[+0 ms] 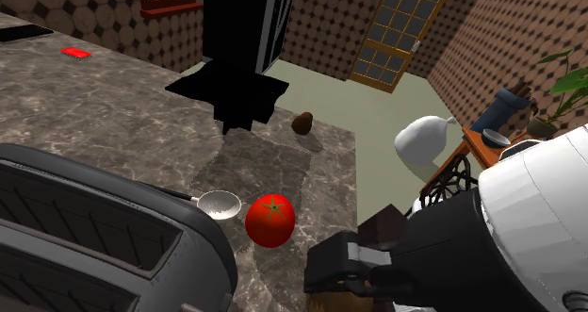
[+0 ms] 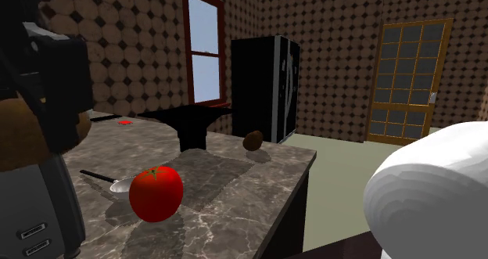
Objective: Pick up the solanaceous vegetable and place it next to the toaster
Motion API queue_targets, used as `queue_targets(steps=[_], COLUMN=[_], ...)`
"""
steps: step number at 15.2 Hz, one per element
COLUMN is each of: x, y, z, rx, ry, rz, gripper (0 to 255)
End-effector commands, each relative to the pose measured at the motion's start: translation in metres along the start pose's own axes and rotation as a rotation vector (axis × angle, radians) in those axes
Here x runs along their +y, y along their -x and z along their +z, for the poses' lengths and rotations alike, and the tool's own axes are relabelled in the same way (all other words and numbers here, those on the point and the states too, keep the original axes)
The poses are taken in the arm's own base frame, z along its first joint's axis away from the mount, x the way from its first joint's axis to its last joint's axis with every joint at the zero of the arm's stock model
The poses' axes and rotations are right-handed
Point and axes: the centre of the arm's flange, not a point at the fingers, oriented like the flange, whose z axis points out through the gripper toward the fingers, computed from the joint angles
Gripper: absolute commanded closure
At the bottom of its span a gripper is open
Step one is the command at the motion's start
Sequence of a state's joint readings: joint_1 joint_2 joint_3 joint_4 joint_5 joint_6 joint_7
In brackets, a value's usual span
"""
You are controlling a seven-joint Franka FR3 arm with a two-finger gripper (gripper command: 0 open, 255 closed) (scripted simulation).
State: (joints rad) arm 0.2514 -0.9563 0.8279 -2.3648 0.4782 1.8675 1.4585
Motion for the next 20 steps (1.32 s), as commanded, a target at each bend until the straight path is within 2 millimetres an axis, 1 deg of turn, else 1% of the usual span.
queue_targets(steps=[1,20], x=[0.001,0.026], y=[0.002,0.021], z=[0.01,0.106], rx=[0.0,0.0], ry=[0.0,0.0], rz=[0.0,0.0], gripper=[255,255])
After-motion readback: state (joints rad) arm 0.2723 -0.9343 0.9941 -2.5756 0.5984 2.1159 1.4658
